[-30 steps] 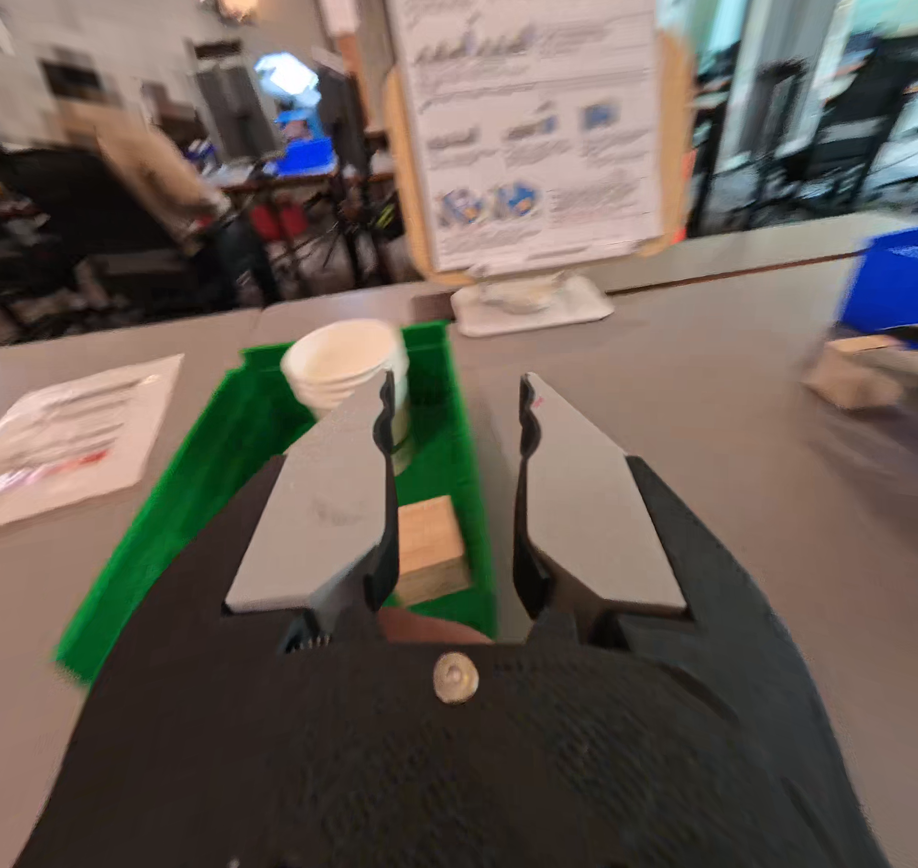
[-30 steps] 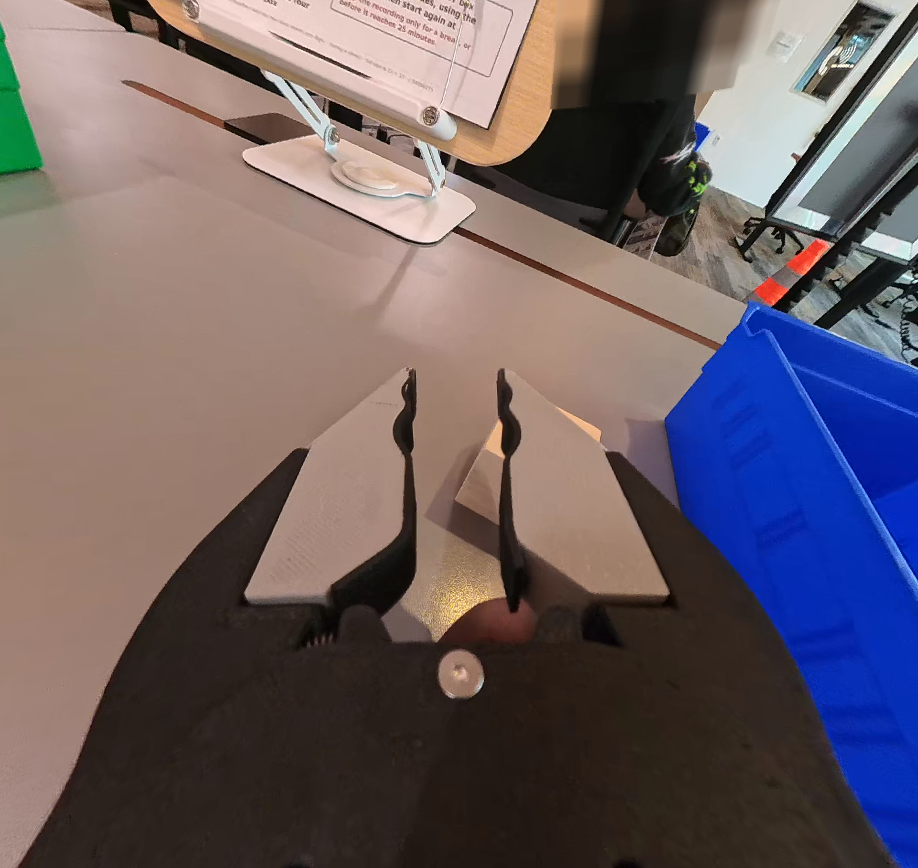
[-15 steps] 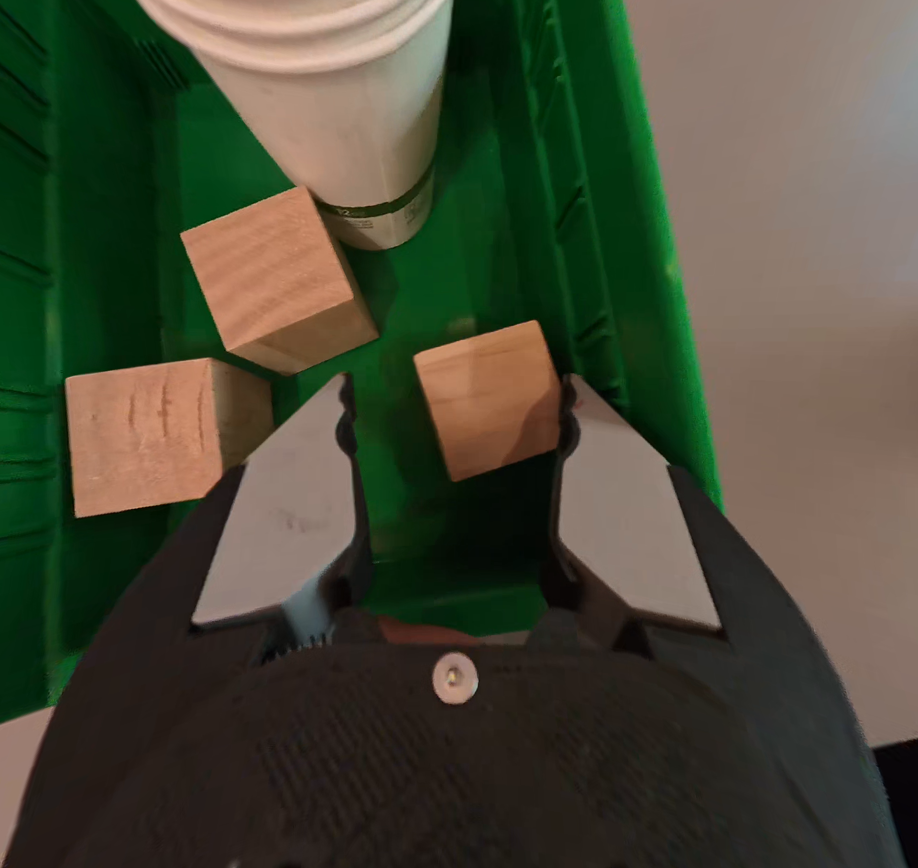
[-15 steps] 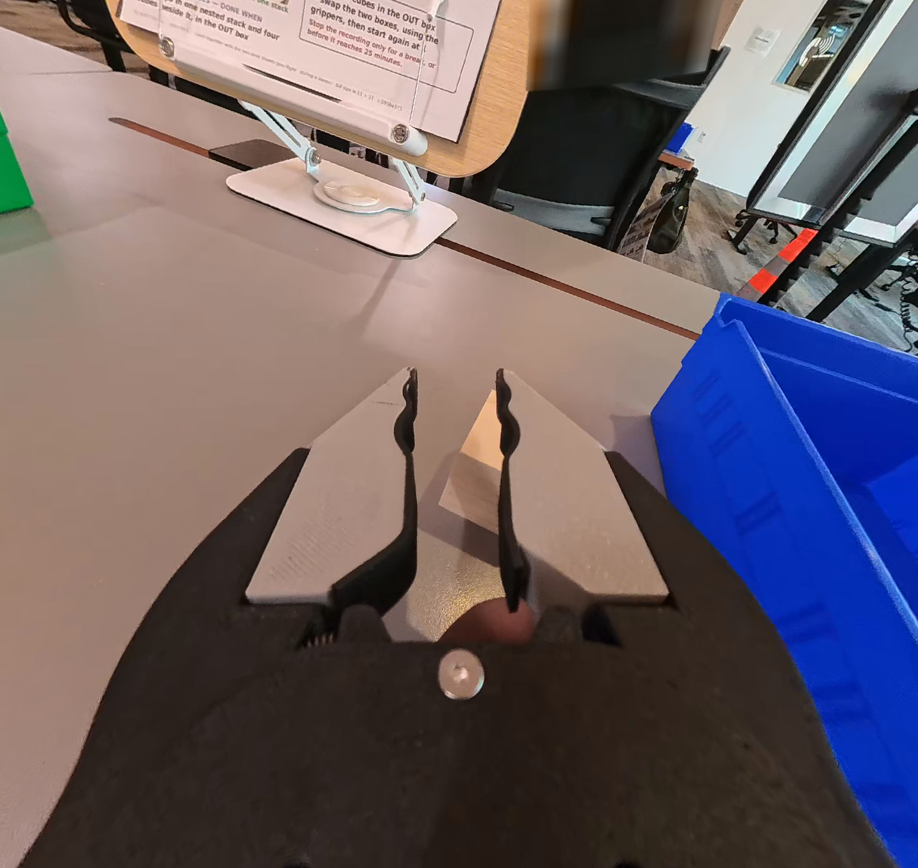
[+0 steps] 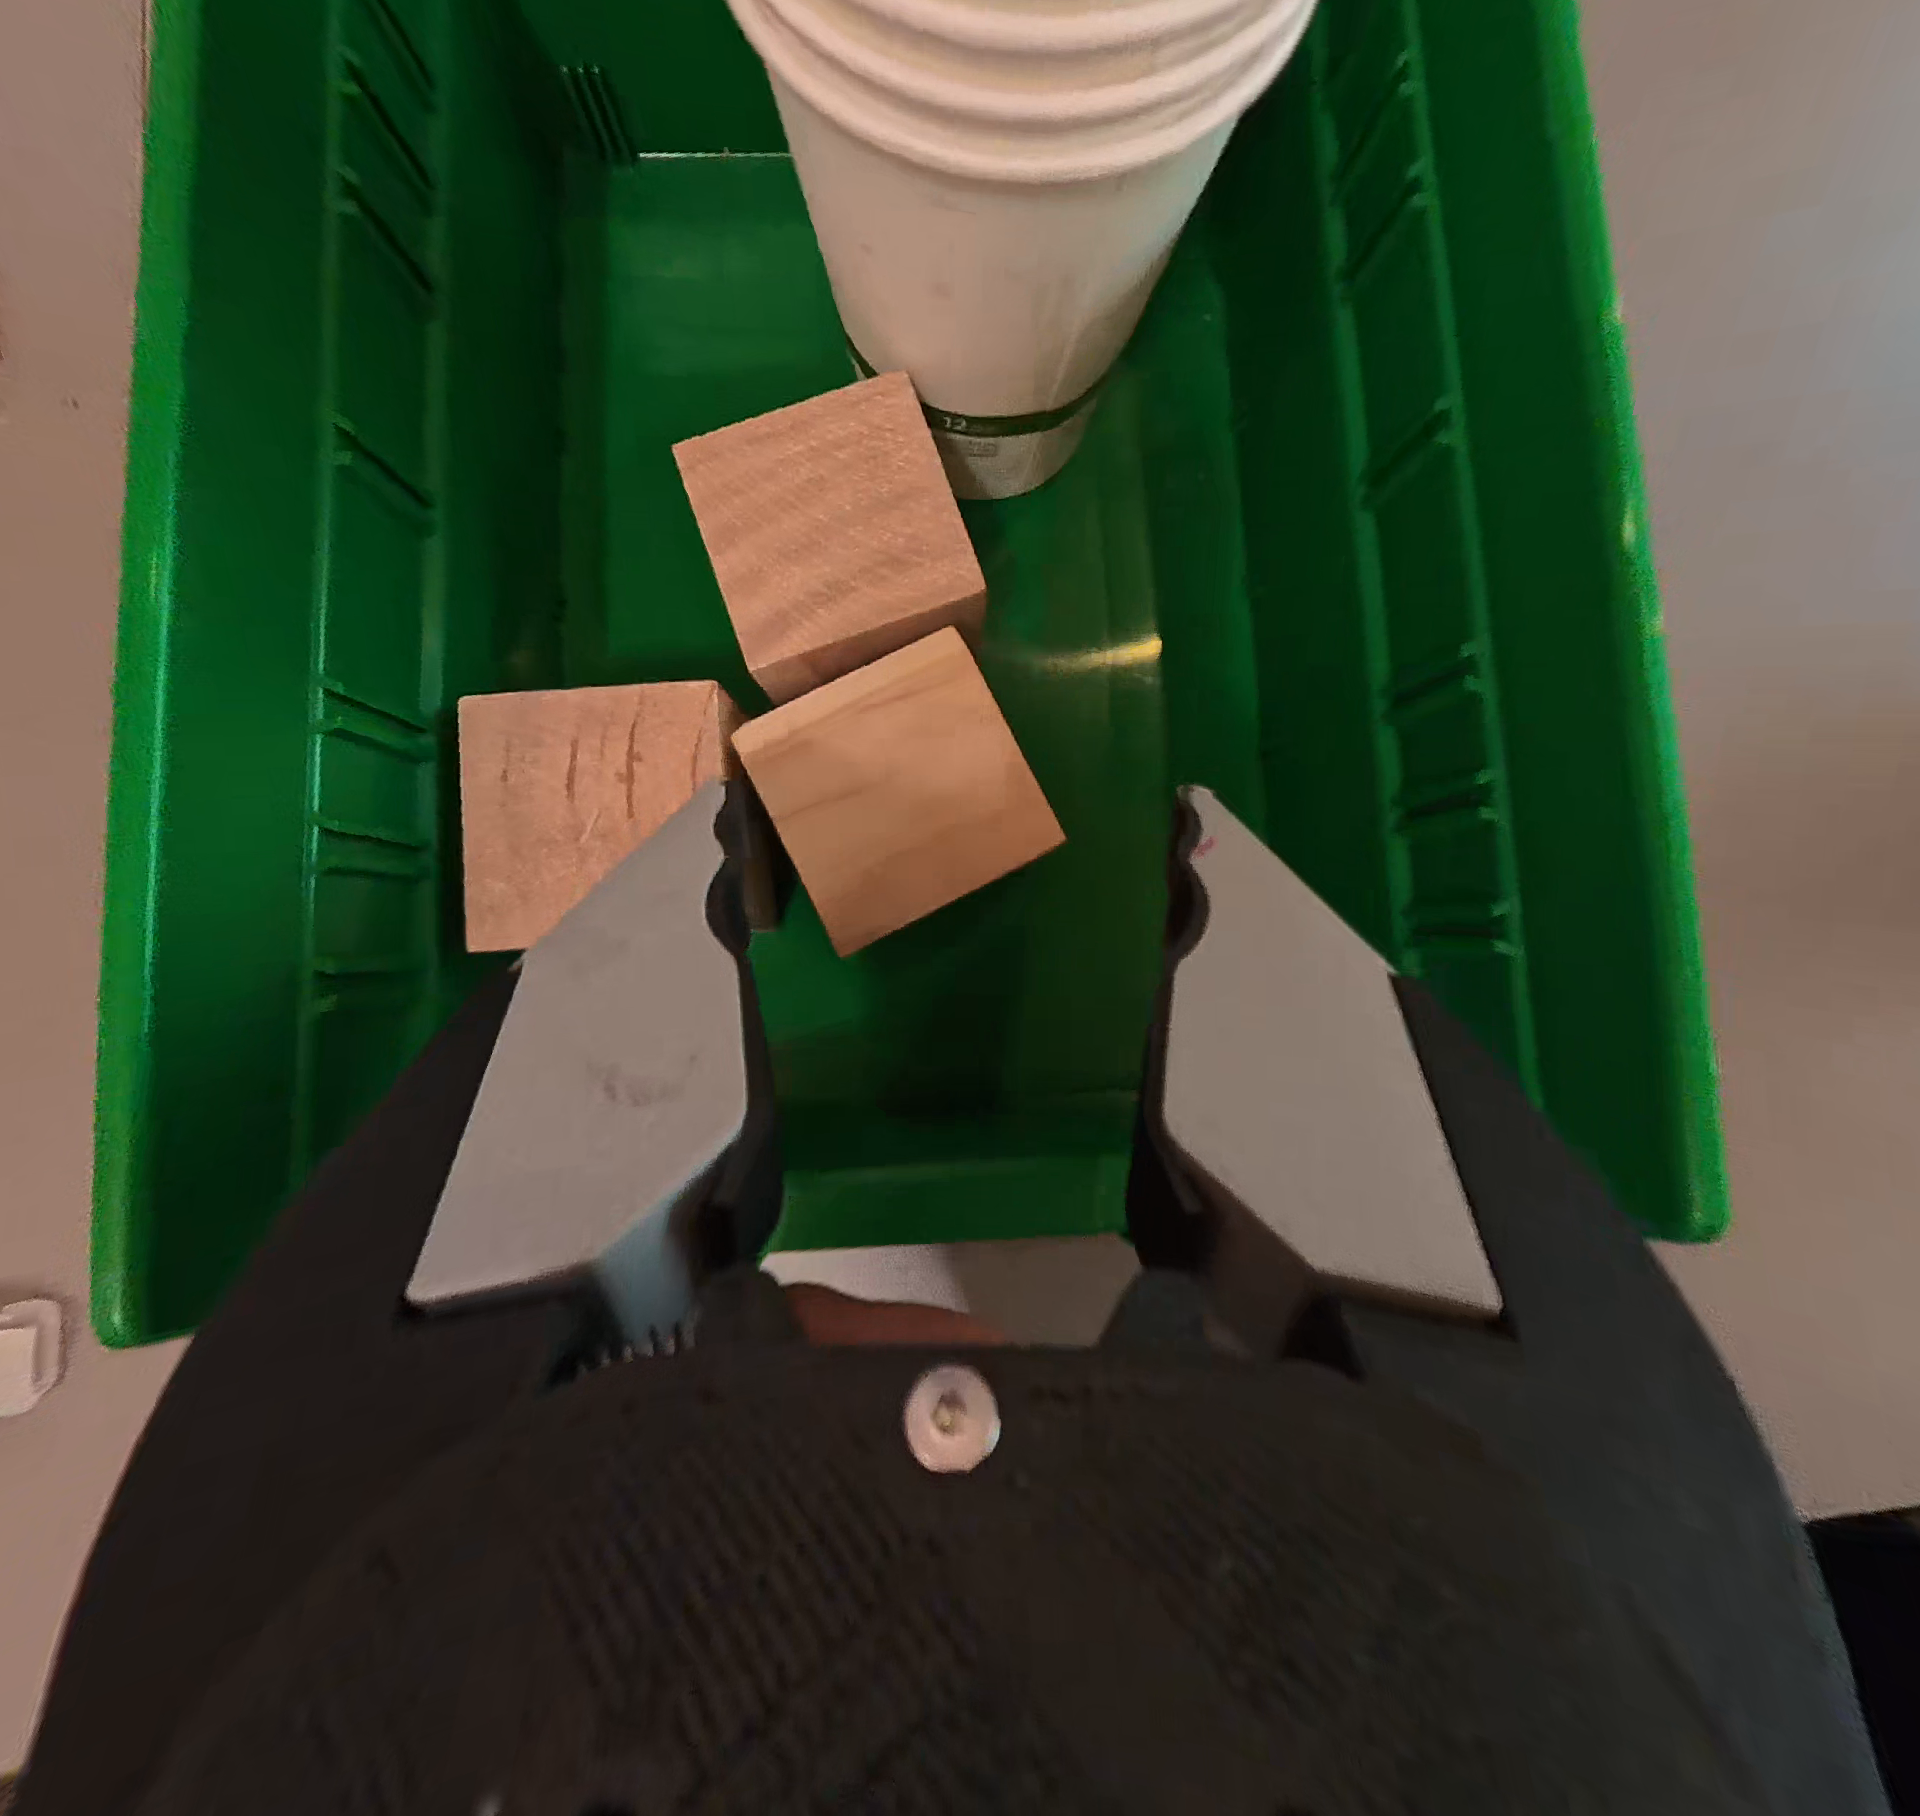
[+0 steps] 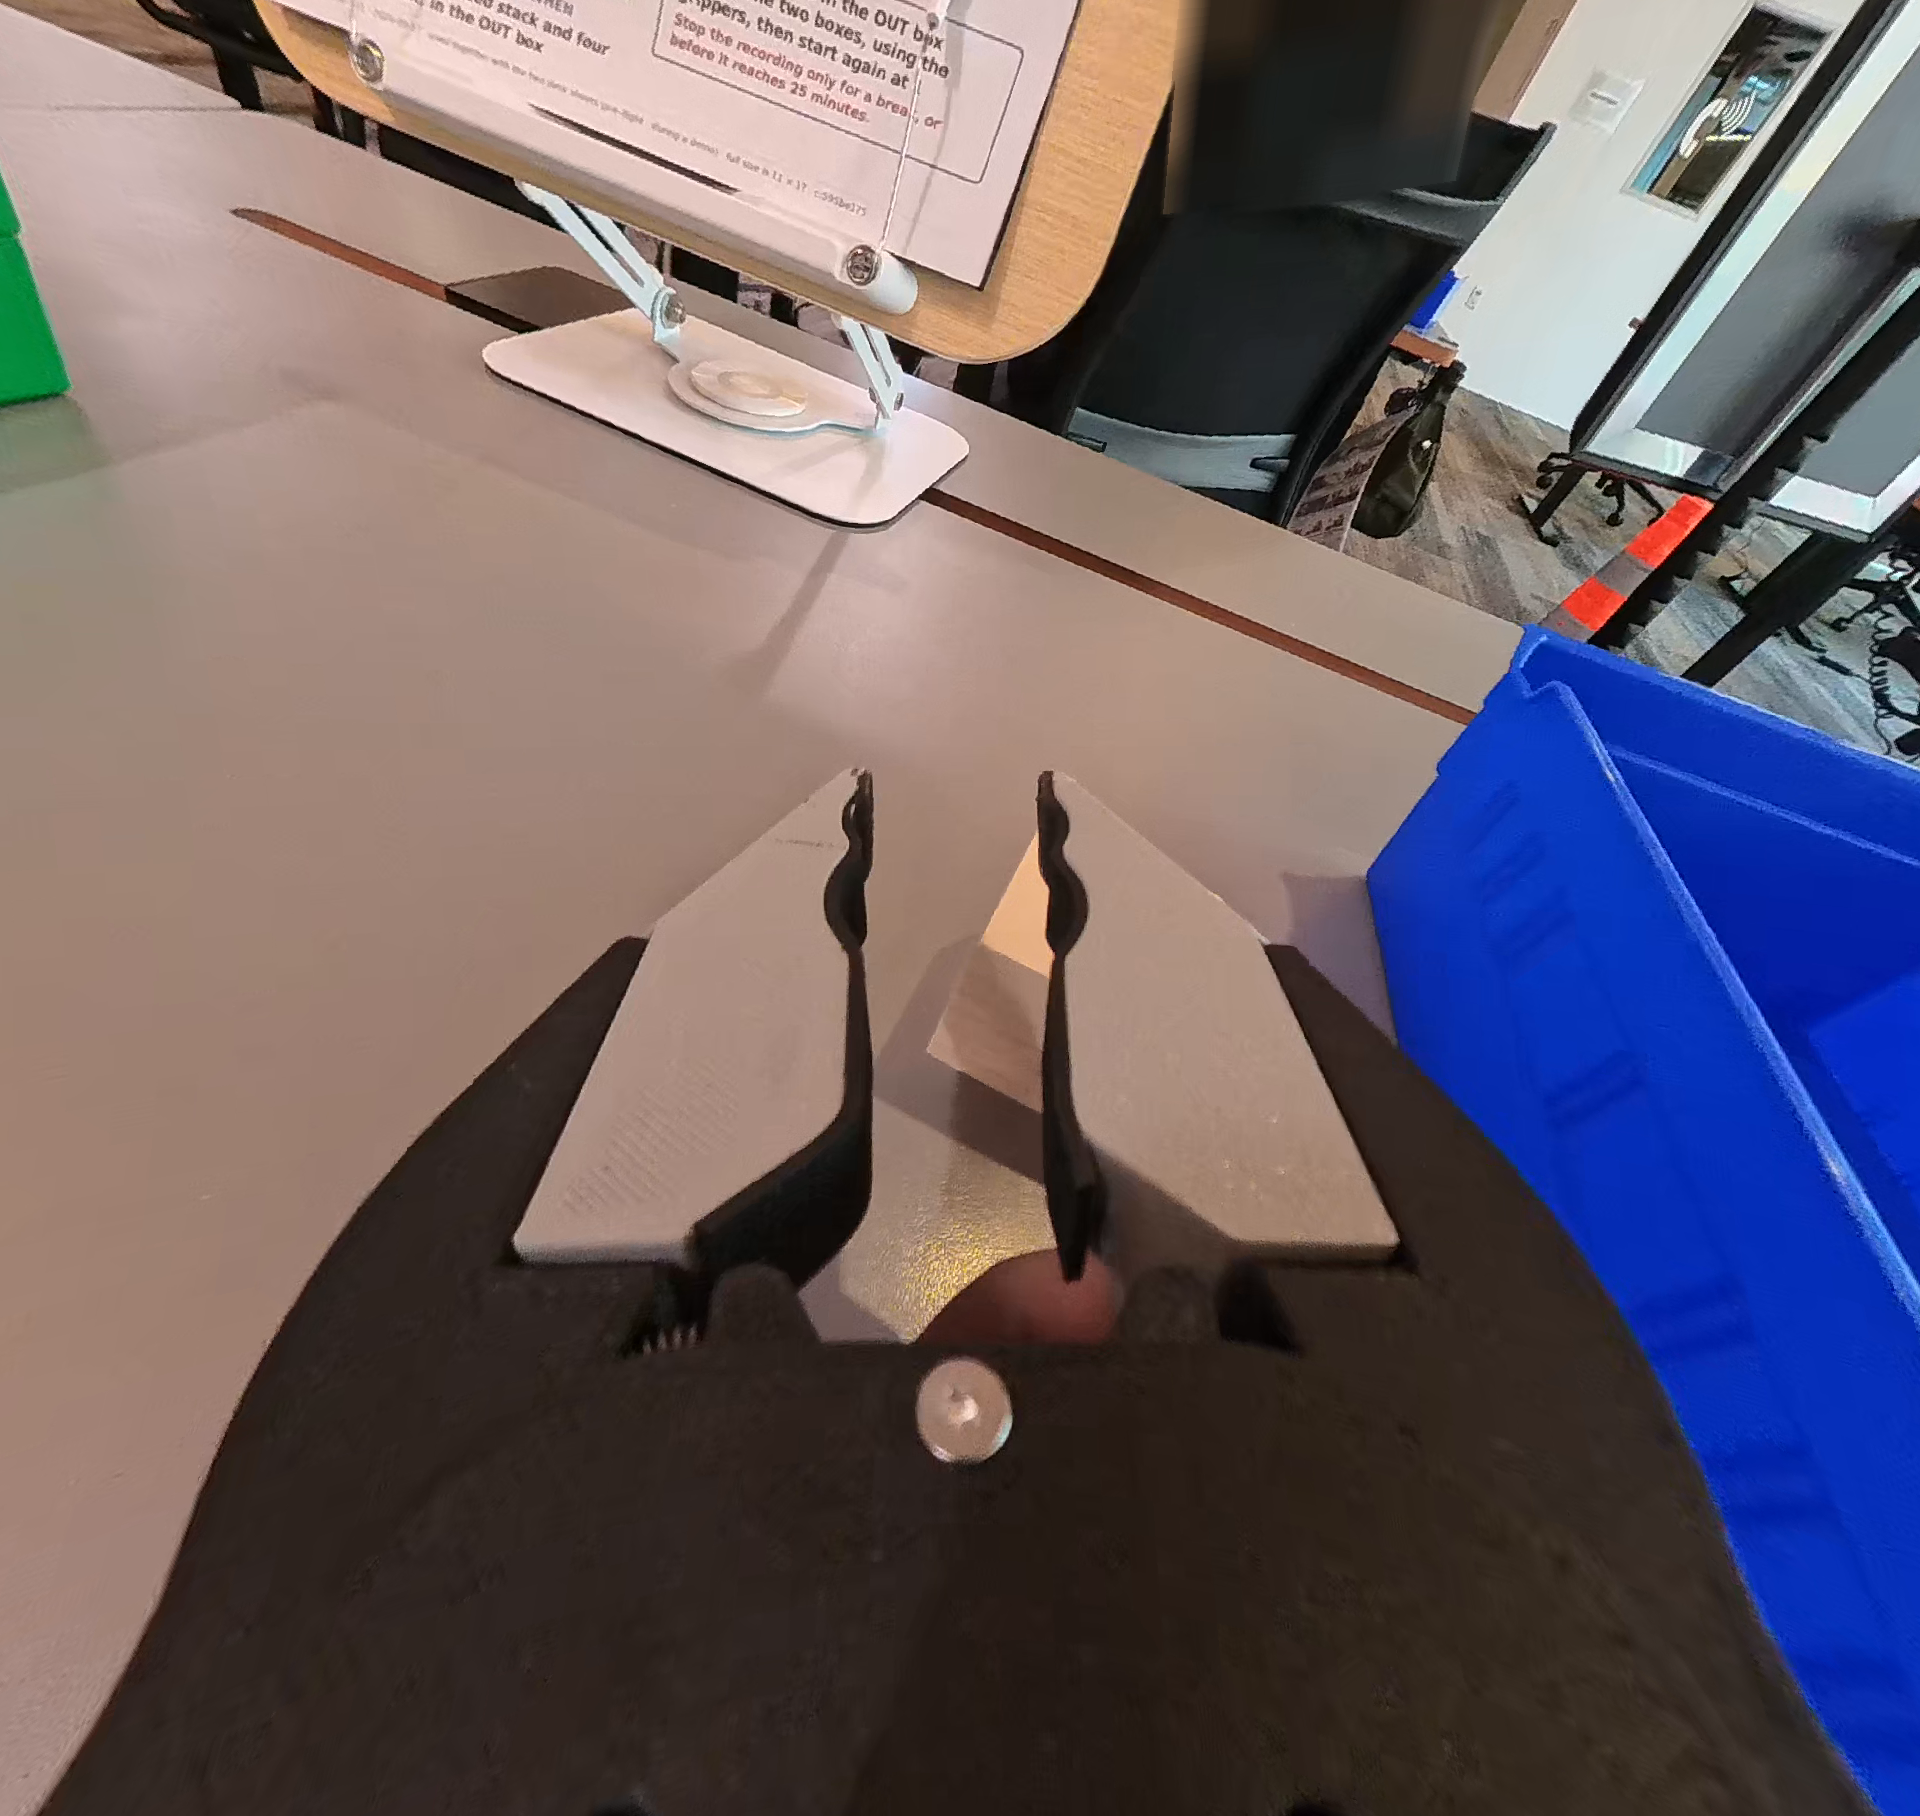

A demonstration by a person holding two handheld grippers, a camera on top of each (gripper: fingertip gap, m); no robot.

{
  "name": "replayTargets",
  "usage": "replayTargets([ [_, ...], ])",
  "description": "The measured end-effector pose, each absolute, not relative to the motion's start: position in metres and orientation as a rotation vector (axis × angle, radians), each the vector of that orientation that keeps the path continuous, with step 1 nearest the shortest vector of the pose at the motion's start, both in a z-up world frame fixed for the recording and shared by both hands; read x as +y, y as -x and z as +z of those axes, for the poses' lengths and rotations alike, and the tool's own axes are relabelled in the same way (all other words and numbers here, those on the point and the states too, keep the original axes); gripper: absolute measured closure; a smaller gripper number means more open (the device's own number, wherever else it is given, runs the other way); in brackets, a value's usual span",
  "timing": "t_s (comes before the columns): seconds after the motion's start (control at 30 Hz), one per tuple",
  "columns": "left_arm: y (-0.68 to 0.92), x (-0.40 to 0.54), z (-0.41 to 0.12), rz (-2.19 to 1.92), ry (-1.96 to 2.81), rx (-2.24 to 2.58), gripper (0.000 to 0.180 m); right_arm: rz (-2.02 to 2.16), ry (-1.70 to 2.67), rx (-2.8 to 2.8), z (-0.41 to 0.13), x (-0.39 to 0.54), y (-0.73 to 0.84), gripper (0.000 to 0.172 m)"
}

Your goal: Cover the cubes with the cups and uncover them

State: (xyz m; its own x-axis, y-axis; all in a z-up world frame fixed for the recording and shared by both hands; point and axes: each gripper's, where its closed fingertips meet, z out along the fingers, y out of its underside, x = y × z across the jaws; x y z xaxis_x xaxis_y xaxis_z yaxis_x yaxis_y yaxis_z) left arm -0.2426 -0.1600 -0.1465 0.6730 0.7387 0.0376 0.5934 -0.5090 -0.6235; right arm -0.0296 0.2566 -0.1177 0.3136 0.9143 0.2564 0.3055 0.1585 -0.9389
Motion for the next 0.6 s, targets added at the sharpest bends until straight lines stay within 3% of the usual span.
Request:
replayTargets([
  [0.23,0.237,-0.165,-0.172,0.439,2.475,-0.918,0.099,0.629,1.377,-1.227,-0.118,0.256,0.029,0.144],
  [0.6,0.23,-0.157,-0.169,0.402,2.474,-0.836,0.104,0.617,1.339,-1.238,-0.115,0.251,0.03,0.144],
])
